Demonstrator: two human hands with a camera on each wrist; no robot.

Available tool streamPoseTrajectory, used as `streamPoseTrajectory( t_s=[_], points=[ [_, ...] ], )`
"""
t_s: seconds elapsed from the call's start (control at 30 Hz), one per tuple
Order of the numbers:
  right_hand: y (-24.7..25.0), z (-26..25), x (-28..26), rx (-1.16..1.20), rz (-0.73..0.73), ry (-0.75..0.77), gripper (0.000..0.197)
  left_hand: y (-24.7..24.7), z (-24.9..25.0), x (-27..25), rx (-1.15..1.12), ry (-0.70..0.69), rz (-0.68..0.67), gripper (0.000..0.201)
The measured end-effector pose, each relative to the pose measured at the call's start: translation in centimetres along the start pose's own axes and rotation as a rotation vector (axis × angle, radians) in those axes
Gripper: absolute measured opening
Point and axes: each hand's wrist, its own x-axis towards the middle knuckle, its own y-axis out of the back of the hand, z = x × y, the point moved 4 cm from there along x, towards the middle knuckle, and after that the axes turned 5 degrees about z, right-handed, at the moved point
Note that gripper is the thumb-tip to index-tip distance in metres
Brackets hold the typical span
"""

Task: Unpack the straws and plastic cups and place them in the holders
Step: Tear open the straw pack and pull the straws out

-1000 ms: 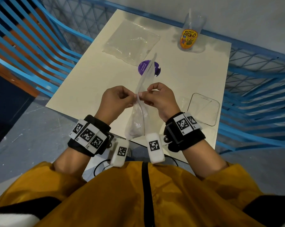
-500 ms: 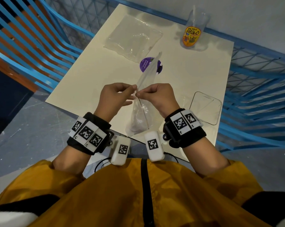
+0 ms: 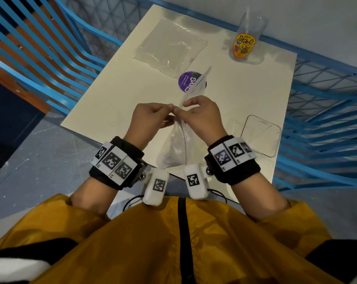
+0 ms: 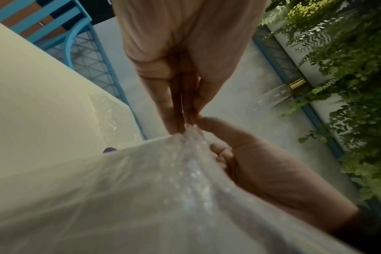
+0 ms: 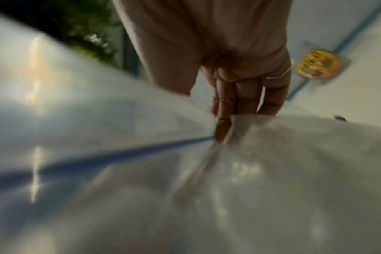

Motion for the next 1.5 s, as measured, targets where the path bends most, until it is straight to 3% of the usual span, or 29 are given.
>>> streamPoseTrajectory(
  t_s=[0.1, 0.33, 0.67, 0.8, 0.97, 1.1, 1.17, 1.27, 1.4, 1.5],
  points=[
    [0.7, 0.1, 0.2, 0.212, -0.040, -0.123, 0.017, 0.0, -0.7, -0.1, 0.008, 0.020, -0.029, 0.015],
    [1.3, 0.6, 1.0, 0.143, -0.081, -0.103, 0.014, -0.2, -0.7, -0.4, 0.199, -0.087, -0.073, 0.014],
    [1.0, 0.9, 0.5, 0.400, -0.205, -0.147, 0.010, -0.2, 0.9, -0.3, 0.321, -0.205, -0.033, 0.019],
    [0.9, 1.1, 0.5, 0.358, -0.184, -0.151, 0.008, -0.4, 1.0, 0.0, 0.352, -0.240, 0.003, 0.013],
    [1.2, 1.3, 0.3, 0.302, -0.226, -0.116, 0.015, -0.3, 0.7, 0.5, 0.271, -0.156, -0.036, 0.011],
    [1.2, 1.0, 0.5, 0.203, -0.203, -0.026, 0.016, -1.0, 0.5, 0.6, 0.397, -0.229, -0.043, 0.011],
    [1.4, 1.0, 0.6, 0.108, -0.199, 0.005, 0.015, -0.6, 0.3, 1.1, 0.391, -0.229, 0.027, 0.014],
    [2.9, 1.9, 0.7, 0.027, -0.083, -0.020, 0.016, 2.7, 1.0, 2.8, 0.267, -0.177, 0.209, 0.017],
    [5.4, 3.2, 1.7, -0.132, 0.146, 0.073, 0.029, 4.9, 2.8, 3.7, 0.563, -0.374, 0.228, 0.008],
    [7.5, 3.6, 2.6, -0.162, 0.283, 0.094, 0.023, 4.4, 3.1, 3.0, 0.858, -0.576, 0.184, 0.021]
  ],
)
